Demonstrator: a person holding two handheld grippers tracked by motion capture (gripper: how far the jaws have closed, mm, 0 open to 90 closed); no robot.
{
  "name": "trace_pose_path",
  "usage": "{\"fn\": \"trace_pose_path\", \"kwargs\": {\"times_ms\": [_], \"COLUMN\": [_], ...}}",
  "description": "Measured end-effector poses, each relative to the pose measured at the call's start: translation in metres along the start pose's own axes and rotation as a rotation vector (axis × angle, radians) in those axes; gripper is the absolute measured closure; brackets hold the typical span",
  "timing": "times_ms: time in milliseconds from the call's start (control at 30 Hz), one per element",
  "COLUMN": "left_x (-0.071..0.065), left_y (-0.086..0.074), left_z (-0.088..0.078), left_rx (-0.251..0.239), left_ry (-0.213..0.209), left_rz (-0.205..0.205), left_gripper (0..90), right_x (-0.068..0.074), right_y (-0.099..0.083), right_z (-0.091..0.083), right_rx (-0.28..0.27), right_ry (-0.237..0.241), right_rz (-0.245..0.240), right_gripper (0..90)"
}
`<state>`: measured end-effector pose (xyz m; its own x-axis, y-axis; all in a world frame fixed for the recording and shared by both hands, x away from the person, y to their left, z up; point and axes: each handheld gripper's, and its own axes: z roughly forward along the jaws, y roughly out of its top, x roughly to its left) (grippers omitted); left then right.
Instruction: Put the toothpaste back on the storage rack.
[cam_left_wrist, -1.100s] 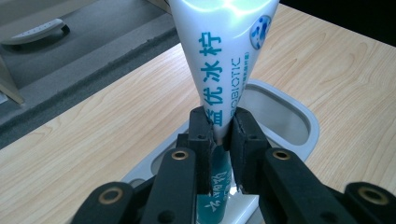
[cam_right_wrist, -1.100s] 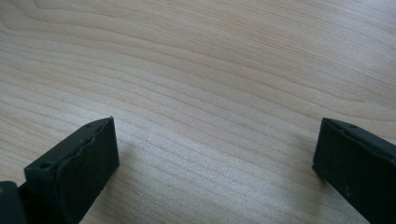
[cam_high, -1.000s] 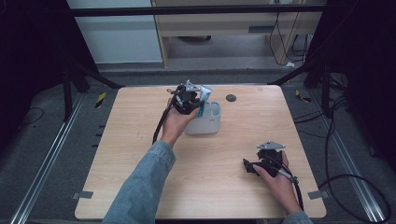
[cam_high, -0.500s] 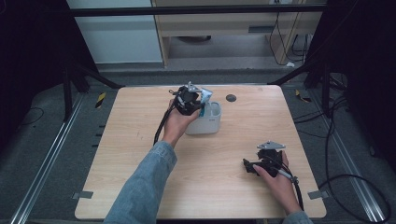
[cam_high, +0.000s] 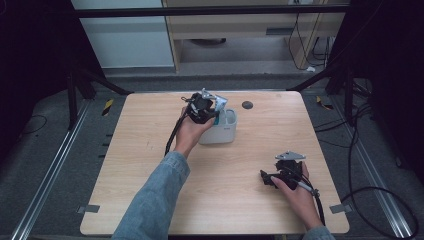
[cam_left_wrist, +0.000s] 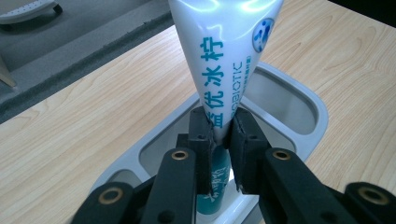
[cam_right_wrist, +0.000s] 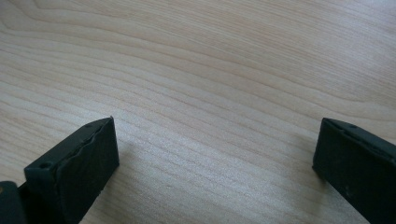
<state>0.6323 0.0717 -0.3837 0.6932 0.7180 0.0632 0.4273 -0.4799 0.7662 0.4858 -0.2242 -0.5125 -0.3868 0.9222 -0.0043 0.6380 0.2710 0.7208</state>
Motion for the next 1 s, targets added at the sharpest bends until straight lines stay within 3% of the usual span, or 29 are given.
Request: {"fn": "trace_pose_path", "kwargs": {"times_ms": [1000], "left_x": [-0.0004], "left_y": [0.0042], "left_z": [0.0088], "left_rx": [-0.007], "left_ry": [0.008], "left_rz": [-0.044], "left_gripper": [78.6], "right_x": [0.0002], "right_y": [0.0000], "right_z": [0.0000], "right_rx": [-0.001], "right_ry": [0.002], "right_rz": [0.001], "right_gripper": [0.4]}}
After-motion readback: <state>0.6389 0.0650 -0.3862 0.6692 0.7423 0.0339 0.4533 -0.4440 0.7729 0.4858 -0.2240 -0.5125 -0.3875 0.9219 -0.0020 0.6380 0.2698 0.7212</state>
